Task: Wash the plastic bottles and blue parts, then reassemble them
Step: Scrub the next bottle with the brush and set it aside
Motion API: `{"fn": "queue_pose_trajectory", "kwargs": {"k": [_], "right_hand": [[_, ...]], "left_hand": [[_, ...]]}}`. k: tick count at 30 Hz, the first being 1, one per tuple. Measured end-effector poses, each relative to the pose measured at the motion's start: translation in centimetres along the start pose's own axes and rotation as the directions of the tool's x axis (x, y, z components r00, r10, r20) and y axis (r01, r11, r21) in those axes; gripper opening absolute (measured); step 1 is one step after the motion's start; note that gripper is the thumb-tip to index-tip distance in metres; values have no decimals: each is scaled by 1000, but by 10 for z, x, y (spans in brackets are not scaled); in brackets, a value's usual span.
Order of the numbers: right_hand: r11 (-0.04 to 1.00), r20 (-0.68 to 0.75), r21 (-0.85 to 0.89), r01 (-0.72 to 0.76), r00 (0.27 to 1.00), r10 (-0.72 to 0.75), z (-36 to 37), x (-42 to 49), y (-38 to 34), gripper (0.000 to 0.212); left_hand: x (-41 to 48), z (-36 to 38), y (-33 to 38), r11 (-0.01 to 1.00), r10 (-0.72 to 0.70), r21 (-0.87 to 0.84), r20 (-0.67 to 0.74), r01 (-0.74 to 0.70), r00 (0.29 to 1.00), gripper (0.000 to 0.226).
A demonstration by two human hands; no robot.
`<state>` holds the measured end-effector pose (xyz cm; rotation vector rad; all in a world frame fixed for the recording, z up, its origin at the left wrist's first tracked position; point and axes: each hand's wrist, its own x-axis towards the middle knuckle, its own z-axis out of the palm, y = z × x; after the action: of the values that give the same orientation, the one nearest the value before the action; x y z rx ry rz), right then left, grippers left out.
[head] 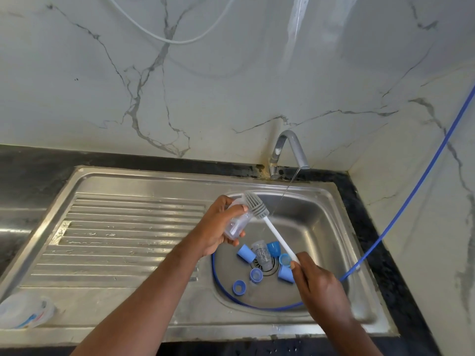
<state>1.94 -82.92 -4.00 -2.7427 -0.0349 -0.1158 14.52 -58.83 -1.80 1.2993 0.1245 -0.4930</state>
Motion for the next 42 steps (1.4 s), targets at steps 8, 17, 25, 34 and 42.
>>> {"fn": "queue_pose_trajectory", "kwargs": {"k": [8,17,25,34,42], "right_hand": [[1000,-5,7,-22,1000,22,5,-4,3,10],[997,-5,67,-42,999,43,8,-5,5,18],[996,24,73,-58,998,56,2,1,12,36],[985,11,167,-44,999,43,-6,13,18,27],[969,-12,232,-82,996,87,-14,8,40,8]], "left_hand": [[-7,-6,5,987,-7,-157,43,14,999,24],[-8,-1,6,983,-30,-179,66,41,997,74],[-10,8,4,989,-39,-137,83,51,996,59],[-4,20,10,960,-57,-267,99,82,993,73],[-5,26,11,968,209,-133,-50,-214,977,43]]}}
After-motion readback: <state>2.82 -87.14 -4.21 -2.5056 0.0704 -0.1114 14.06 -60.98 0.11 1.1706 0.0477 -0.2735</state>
